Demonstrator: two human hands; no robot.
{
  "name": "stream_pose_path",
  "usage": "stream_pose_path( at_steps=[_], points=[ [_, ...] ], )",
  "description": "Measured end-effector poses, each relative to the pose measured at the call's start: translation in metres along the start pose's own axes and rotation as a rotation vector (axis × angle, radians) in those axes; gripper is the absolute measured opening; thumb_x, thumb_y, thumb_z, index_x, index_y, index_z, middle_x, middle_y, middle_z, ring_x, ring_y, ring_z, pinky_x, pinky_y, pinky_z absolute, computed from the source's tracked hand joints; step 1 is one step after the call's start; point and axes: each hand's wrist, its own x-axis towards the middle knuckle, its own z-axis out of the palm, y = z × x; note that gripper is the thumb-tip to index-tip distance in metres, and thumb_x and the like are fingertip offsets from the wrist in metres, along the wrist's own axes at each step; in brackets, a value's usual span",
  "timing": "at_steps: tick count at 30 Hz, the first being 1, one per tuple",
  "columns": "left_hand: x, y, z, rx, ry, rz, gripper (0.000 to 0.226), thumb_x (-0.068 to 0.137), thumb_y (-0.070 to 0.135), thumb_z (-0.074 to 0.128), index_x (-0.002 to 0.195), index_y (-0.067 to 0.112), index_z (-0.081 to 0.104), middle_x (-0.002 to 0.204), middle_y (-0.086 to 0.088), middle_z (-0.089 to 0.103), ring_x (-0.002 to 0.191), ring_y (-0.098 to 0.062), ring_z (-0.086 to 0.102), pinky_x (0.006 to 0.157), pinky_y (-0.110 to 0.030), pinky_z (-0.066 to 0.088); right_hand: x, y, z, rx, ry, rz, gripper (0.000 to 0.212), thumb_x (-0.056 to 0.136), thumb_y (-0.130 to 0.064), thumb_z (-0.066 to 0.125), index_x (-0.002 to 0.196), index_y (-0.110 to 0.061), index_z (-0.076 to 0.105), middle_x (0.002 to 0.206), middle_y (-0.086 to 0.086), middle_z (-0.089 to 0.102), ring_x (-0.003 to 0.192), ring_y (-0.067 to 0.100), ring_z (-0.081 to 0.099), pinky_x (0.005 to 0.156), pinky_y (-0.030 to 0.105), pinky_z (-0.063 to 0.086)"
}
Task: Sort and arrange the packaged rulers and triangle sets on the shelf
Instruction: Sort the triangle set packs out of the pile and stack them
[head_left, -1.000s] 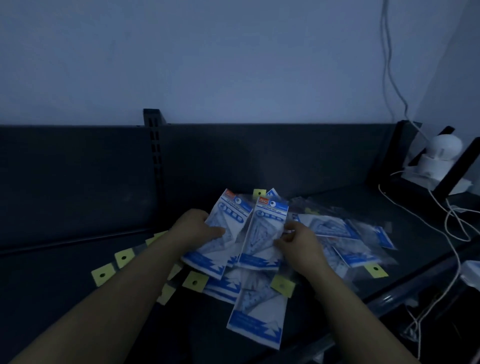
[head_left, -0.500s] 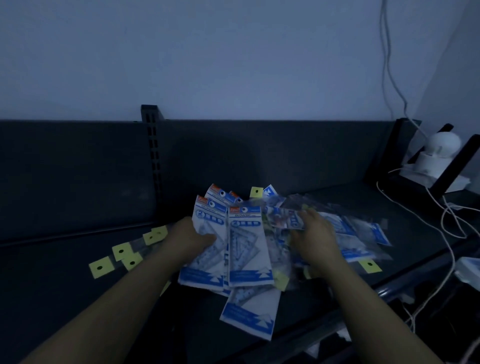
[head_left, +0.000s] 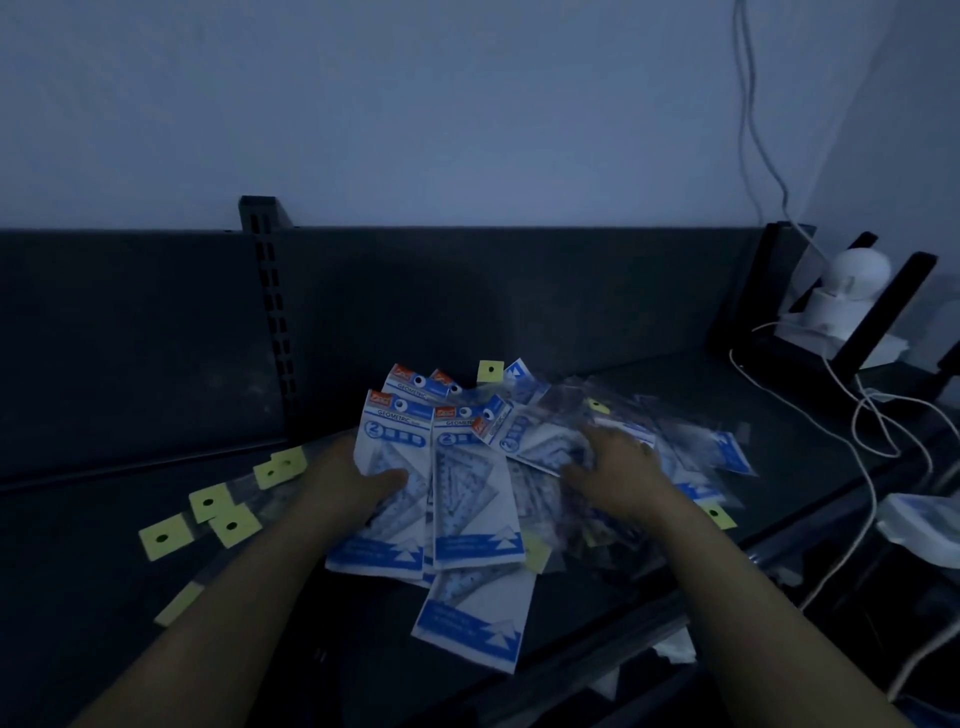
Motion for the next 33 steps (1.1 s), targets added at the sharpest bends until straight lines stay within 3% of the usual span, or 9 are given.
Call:
stream_pose_path(
  at_steps=[4,6,9,12,16,18,20,27,33],
  points=[
    [-0.001,0.0,-0.001,-0.006,-0.007,0.011,0.019,0.087,0.009,0.067,0.102,0.016,0.059,0.094,0.001,0.06,0.072,0.004,0.052,0.052,-0.009,0.037,-0.002,-0.01,0.001,-0.039,0.055,-0.017,0.064,0.087,-0.043,0.059,0.143,-0.022,0.035,0.142,0.009,0.046,0.131,0.03,0.041,0.109,0.042,0.029],
    [-0.001,0.0,-0.001,-0.01,-0.01,0.013,0.018,0.087,0.009,0.067,0.101,0.016,0.059,0.091,0.003,0.06,0.073,0.005,0.051,0.053,-0.009,0.037,-0.003,-0.015,0.0,0.018,0.113,-0.009,0.058,0.084,-0.038,0.064,0.135,-0.02,0.045,0.13,0.009,0.055,0.121,0.029,0.05,0.097,0.038,0.039],
    [-0.002,0.0,-0.001,-0.029,0.004,0.008,0.017,0.087,0.01,0.067,0.101,0.017,0.06,0.09,0.005,0.061,0.077,-0.003,0.057,0.055,-0.012,0.039,-0.008,-0.022,-0.009,0.353,0.164,0.004,0.017,0.084,-0.022,0.066,0.087,-0.013,0.053,0.079,0.004,0.054,0.073,0.017,0.053,0.055,0.026,0.036],
    [-0.001,-0.001,-0.004,-0.072,0.04,-0.021,0.018,0.087,0.013,0.067,0.105,0.013,0.064,0.097,-0.003,0.064,0.083,-0.015,0.061,0.064,-0.022,0.045,-0.016,-0.036,-0.013,0.709,0.097,0.063,0.03,0.084,-0.018,0.069,0.066,-0.012,0.045,0.058,-0.001,0.041,0.053,0.012,0.04,0.046,0.023,0.029],
    [0.0,0.001,-0.004,-0.135,0.014,-0.09,0.017,0.088,0.012,0.066,0.105,0.01,0.065,0.1,-0.007,0.067,0.085,-0.019,0.064,0.074,-0.031,0.052,-0.021,-0.053,-0.003,0.807,-0.006,0.107,0.022,0.083,-0.021,0.071,0.067,-0.013,0.059,0.067,0.003,0.056,0.063,0.017,0.051,0.06,0.027,0.04],
    [-0.001,0.004,-0.003,-0.187,-0.053,-0.148,0.017,0.088,0.009,0.065,0.104,0.01,0.065,0.102,-0.01,0.067,0.092,-0.026,0.065,0.084,-0.04,0.053,-0.023,-0.059,0.003,0.751,-0.057,0.103,0.012,0.085,-0.022,0.07,0.088,-0.013,0.063,0.084,0.004,0.06,0.077,0.017,0.055,0.069,0.03,0.042],
    [-0.002,0.007,-0.002,-0.241,-0.122,-0.173,0.015,0.086,0.004,0.066,0.099,0.011,0.065,0.099,-0.008,0.067,0.089,-0.024,0.065,0.08,-0.036,0.053,-0.025,-0.063,0.007,0.755,-0.068,0.087,0.028,0.085,-0.02,0.07,0.11,-0.011,0.064,0.098,0.007,0.063,0.086,0.017,0.057,0.075,0.03,0.044],
    [-0.009,0.013,0.006,-0.301,-0.198,-0.216,0.025,0.081,-0.006,0.066,0.099,0.012,0.065,0.1,-0.011,0.069,0.09,-0.028,0.066,0.082,-0.04,0.054,-0.031,-0.078,0.014,0.874,-0.138,0.066,0.031,0.085,-0.008,0.068,0.115,-0.007,0.062,0.104,0.003,0.064,0.084,0.015,0.059,0.07,0.026,0.049],
    [-0.014,0.022,0.001,-0.372,-0.158,-0.195,0.025,0.084,-0.01,0.06,0.101,0.009,0.063,0.095,-0.009,0.068,0.078,-0.018,0.064,0.058,-0.026,0.051,-0.031,-0.081,0.02,0.89,-0.086,0.018,0.03,0.085,-0.008,0.067,0.114,-0.015,0.062,0.109,0.002,0.069,0.091,0.018,0.066,0.074,0.032,0.056]
  ],
)
